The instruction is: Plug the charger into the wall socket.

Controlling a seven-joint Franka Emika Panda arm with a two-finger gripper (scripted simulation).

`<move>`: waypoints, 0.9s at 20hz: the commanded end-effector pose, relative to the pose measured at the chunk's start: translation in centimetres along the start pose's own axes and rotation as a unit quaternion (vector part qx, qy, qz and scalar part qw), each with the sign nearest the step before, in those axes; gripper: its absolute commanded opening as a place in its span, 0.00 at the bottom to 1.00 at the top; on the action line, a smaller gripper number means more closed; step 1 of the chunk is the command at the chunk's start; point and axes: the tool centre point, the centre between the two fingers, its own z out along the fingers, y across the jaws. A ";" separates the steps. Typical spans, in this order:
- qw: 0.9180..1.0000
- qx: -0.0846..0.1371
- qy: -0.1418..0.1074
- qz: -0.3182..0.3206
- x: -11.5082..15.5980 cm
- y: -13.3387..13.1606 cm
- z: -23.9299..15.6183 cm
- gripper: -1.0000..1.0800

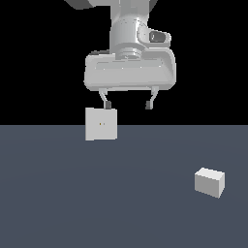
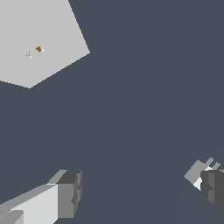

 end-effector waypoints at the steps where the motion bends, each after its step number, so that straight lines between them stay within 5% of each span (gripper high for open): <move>1: 0.999 -0.002 0.003 0.038 -0.3 1.8 0.9 0.96; 10: 0.977 -0.008 0.018 0.213 -3.3 9.5 5.0 0.96; 18: 0.952 -0.011 0.026 0.306 -6.1 13.1 7.3 0.96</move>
